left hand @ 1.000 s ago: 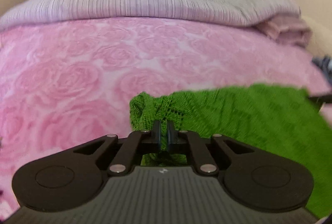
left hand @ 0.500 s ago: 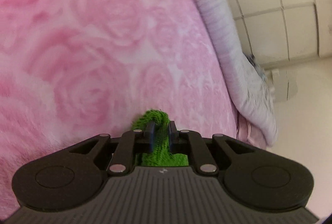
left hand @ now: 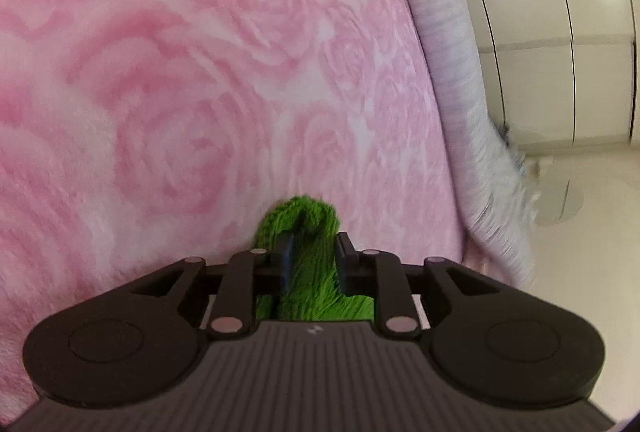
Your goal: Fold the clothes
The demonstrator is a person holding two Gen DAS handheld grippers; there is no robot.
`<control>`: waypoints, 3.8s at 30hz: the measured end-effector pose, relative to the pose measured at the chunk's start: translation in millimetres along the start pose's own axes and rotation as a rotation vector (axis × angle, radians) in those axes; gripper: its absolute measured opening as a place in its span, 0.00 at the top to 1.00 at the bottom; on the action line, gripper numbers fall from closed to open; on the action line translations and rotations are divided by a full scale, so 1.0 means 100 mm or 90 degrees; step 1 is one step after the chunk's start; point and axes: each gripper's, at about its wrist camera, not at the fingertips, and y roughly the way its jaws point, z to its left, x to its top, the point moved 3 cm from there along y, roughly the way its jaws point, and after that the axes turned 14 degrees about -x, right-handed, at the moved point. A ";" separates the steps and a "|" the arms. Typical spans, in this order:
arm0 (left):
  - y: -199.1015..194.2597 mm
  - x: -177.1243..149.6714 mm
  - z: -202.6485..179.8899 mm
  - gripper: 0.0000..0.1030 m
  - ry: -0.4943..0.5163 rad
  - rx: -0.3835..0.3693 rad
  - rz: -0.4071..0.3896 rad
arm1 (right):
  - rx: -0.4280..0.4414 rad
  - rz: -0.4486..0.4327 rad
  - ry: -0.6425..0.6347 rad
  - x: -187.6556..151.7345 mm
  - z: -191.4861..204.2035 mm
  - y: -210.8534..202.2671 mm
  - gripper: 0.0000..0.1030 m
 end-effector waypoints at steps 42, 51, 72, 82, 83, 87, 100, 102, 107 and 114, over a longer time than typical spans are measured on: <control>-0.33 0.05 0.07 0.80 0.287 -0.003 0.086 | 0.045 -0.033 -0.396 -0.77 2.82 -0.34 0.83; 0.03 0.15 -0.04 0.97 0.332 -0.038 0.110 | 0.037 0.061 -0.093 -0.41 2.03 -0.10 0.83; -0.18 0.20 0.17 0.96 0.038 -0.146 0.071 | 0.086 0.079 -0.049 -0.43 1.82 -0.08 0.83; 0.00 0.07 0.20 0.88 0.031 -0.120 0.072 | 0.104 0.087 0.004 -0.33 1.64 -0.11 0.83; 0.00 0.06 0.18 0.90 0.041 -0.115 0.068 | 0.104 0.086 0.003 -0.33 1.64 -0.11 0.83; -0.13 0.03 0.09 0.89 0.063 -0.140 0.070 | 0.111 0.086 0.004 -0.33 1.60 -0.11 0.83; -0.17 -0.16 -0.21 0.96 0.224 -0.096 0.045 | -0.122 0.029 -0.137 -0.31 1.65 -0.08 0.83; -0.30 -0.35 -0.54 0.96 0.421 -0.041 0.024 | -0.125 0.027 -0.144 -0.33 1.65 -0.08 0.83; -0.18 -0.51 -0.41 0.95 0.494 0.060 0.049 | -0.140 0.038 -0.164 -0.31 1.70 -0.04 0.83; -0.26 -0.49 -0.34 0.92 0.429 0.066 0.029 | -0.127 0.044 -0.163 -0.30 1.68 -0.01 0.83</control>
